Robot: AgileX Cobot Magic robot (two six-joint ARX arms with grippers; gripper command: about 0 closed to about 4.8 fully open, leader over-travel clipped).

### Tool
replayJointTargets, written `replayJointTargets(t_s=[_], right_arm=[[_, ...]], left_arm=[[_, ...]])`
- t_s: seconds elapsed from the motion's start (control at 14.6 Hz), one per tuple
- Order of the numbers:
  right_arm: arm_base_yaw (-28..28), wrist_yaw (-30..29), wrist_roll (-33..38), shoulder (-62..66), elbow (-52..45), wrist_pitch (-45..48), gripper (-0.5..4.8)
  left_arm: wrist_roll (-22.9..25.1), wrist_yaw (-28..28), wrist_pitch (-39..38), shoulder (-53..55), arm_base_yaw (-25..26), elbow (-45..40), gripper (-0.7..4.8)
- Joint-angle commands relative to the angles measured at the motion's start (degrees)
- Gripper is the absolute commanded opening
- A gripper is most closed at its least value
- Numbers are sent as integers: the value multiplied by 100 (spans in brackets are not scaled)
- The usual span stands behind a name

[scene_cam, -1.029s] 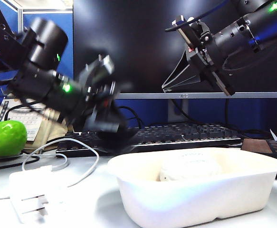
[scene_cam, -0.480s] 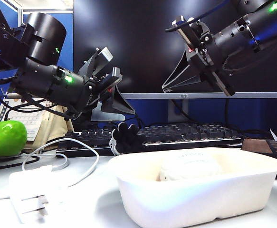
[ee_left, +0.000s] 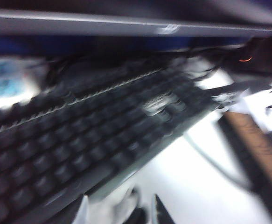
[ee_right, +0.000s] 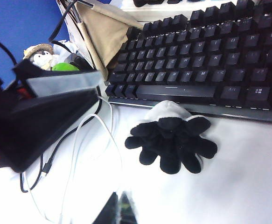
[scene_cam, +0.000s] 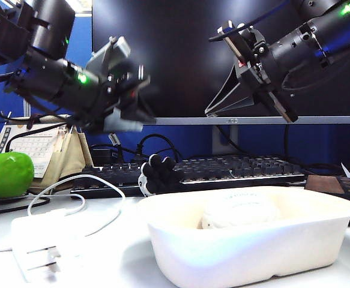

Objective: Place the tilting octopus upright.

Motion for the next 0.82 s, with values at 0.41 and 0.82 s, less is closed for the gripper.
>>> replayJointTargets(t_s=[0.41, 0.82], right_arm=[[7, 33, -24, -24, 17, 59, -6], [7, 31, -24, -24, 17, 59, -6]], left_arm=[[1211, -129, -352, 142, -11, 37, 183], [1088, 22, -719, 195, -13, 37, 183]])
